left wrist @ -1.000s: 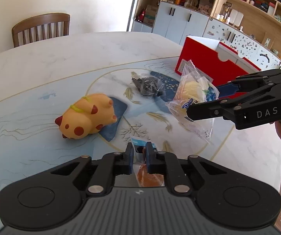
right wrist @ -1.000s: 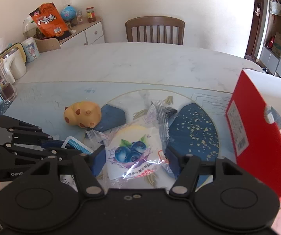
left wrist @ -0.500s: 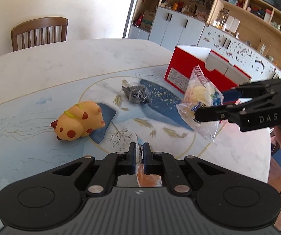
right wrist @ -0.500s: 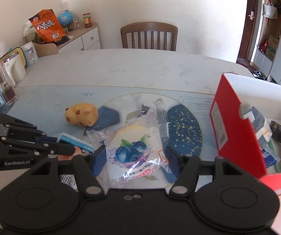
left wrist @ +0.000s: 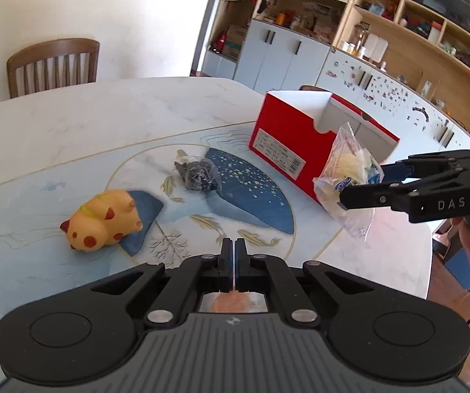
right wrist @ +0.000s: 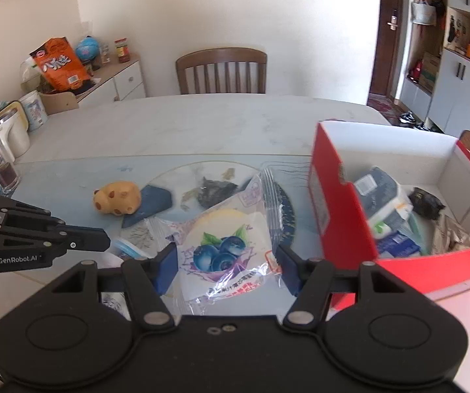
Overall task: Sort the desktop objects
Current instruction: 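Lift the sausage pack and blueberry bread bag up from the table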
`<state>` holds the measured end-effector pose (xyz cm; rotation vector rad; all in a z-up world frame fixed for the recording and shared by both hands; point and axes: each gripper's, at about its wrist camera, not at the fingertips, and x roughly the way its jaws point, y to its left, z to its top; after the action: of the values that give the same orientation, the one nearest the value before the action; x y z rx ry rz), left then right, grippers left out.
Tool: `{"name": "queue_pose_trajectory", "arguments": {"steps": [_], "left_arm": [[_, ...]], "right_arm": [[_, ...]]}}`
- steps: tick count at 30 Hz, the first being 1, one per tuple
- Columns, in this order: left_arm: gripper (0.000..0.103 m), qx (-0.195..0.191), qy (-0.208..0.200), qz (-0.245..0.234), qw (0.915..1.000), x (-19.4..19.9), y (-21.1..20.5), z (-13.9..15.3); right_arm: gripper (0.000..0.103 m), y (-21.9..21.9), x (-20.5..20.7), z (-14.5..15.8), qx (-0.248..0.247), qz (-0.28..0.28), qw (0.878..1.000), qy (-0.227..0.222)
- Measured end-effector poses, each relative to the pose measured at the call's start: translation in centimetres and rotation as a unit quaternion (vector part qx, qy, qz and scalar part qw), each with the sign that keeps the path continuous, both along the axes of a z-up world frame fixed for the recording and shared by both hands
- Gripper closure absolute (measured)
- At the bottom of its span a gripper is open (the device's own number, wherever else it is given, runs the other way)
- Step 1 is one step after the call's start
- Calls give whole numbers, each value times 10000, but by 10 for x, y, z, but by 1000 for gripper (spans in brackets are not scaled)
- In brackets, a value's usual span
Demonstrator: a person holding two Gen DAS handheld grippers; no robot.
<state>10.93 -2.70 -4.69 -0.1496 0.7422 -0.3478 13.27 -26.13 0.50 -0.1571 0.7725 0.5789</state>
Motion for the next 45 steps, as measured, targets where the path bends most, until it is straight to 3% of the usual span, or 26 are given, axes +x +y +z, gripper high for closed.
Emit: {"name": "queue_pose_trajectory", "arguments": {"steps": [11, 25, 26, 28, 30, 34, 45], "left_arm": [[103, -211, 268, -77, 9994, 1, -2, 0], [99, 413, 596, 38, 9974, -1, -23, -23], [97, 389, 597, 28, 9975, -1, -24, -23], [80, 475, 581, 30, 9972, -2, -26, -24], [20, 525, 588, 73, 9969, -2, -28, -24], [19, 467, 642, 201, 9966, 0, -29, -25], [19, 805, 860, 533, 9916, 8, -51, -48]], "right_arm": [[40, -26, -5, 1, 43, -188, 9998, 54], [40, -34, -8, -3, 14, -172, 9998, 122], [40, -33, -8, -4, 4, -171, 9998, 119], [40, -35, -9, -4, 2, -168, 9998, 124], [40, -36, -10, -4, 8, -169, 9998, 135], [40, -38, -12, -4, 8, -140, 9998, 125], [40, -39, -12, -7, -14, -100, 9999, 138]]}}
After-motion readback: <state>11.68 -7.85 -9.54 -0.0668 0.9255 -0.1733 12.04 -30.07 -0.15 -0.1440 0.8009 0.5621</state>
